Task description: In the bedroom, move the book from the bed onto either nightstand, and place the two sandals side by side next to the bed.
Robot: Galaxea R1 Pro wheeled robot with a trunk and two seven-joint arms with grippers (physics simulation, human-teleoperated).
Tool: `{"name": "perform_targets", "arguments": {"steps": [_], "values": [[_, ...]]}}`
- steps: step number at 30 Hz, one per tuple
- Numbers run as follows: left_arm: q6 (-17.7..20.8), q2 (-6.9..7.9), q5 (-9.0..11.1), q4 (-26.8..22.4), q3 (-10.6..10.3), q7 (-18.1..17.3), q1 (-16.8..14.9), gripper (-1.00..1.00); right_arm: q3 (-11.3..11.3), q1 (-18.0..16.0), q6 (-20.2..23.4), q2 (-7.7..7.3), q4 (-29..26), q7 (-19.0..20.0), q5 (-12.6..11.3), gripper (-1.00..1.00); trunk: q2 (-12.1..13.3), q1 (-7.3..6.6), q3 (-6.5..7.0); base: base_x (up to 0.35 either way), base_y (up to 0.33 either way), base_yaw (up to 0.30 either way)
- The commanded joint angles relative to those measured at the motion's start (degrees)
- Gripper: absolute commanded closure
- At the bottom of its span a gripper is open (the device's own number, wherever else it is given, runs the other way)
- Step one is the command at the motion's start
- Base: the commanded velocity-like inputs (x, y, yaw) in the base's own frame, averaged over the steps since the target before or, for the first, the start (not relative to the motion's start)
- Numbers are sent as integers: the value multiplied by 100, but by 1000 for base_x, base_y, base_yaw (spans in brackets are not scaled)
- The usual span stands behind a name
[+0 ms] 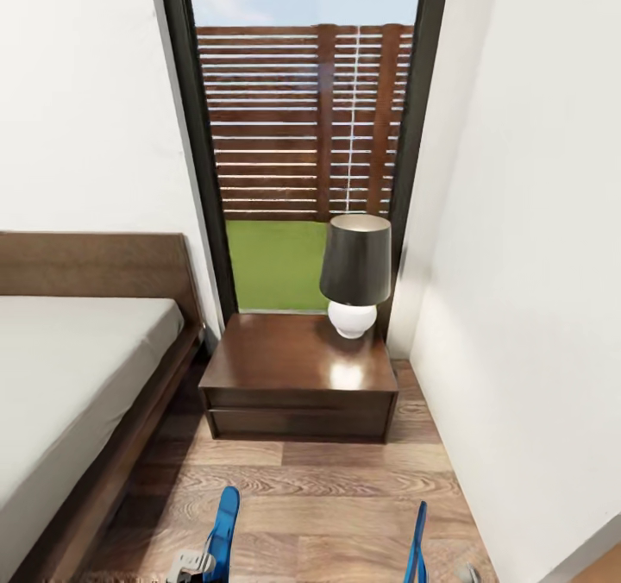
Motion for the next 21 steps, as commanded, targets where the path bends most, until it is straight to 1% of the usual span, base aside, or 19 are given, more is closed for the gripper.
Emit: {"name": "perform_targets", "arguments": {"steps": [1,21], "values": [[-20,-4,-70,2,47,-36,-5,100,-35,0,60,-2,-3,20,8,100,-2,-1,-5,2,0,290],[-23,1,-70,2,47,-36,-5,100,-35,1,60,-2,-3,-82,8,100,-2,-1,-5,0,0,291]]}}
